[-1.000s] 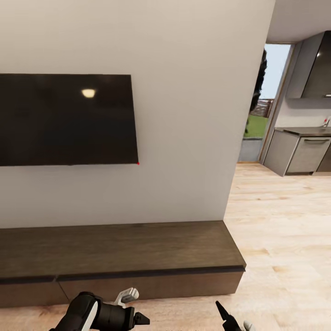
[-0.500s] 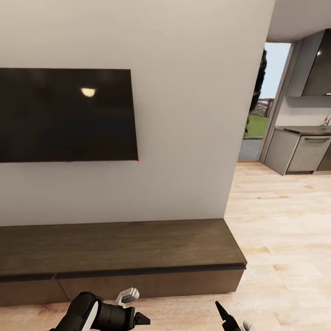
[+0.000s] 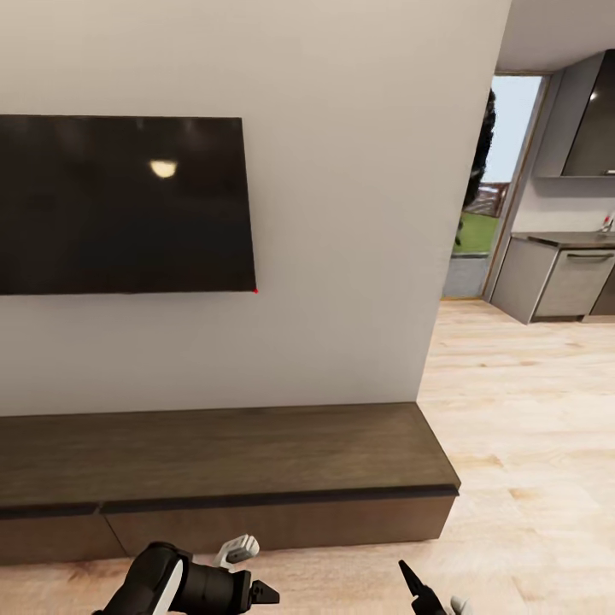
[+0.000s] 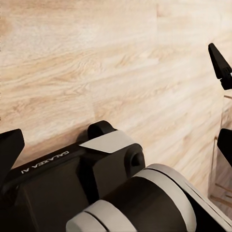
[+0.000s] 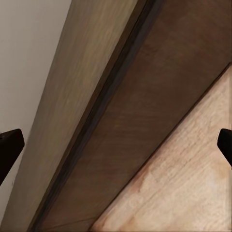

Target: Place each of the two pumpkins and all three candles from the living room inside a cabinet in the living room (use any cabinet), then make sure every cabinet is closed, and position the cauldron so it is next to a table in the living room.

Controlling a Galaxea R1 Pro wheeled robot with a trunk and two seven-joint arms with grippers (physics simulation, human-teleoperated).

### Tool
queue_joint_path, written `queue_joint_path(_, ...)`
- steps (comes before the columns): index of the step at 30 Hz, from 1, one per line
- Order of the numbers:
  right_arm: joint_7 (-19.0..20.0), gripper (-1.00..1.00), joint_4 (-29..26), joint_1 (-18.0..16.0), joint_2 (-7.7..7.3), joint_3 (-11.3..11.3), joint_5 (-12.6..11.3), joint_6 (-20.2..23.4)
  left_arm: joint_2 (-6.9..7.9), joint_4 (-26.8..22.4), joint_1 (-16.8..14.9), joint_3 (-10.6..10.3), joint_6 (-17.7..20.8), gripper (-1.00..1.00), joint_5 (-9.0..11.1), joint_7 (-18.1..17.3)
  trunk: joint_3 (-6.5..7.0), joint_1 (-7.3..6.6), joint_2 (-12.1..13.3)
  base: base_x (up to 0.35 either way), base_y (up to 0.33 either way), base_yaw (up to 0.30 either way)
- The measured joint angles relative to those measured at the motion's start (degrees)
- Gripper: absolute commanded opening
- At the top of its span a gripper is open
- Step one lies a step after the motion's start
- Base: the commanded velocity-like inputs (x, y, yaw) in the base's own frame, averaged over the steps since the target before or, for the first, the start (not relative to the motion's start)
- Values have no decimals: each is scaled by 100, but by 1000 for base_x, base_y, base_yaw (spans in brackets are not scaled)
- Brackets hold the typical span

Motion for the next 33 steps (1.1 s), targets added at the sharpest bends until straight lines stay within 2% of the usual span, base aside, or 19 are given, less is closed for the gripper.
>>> queue_joint_path(14, 113, 100, 334, 0, -11, -44, -76, -318, 2, 0, 0, -13, 0, 100, 11, 9, -251, 308, -561, -87, 12, 0)
queue_joint_path(20, 465, 100, 380, 0, 4, -42, -77, -336, 3, 0, 0, -6, 7, 100, 22, 1, -252, 308, -563, -7, 1, 0)
queue_joint_path(26, 525, 100, 386, 0, 36, -57, -79, -341, 4, 0, 0, -2, 16, 100, 24, -9, -252, 308, -563, 0, 0, 0)
queue_joint_path(33, 476, 100, 383, 0, 59, -21, -12, -495, 4, 0, 0, 5, 19, 100, 27, -15, -377, 461, -842, 0, 0, 0)
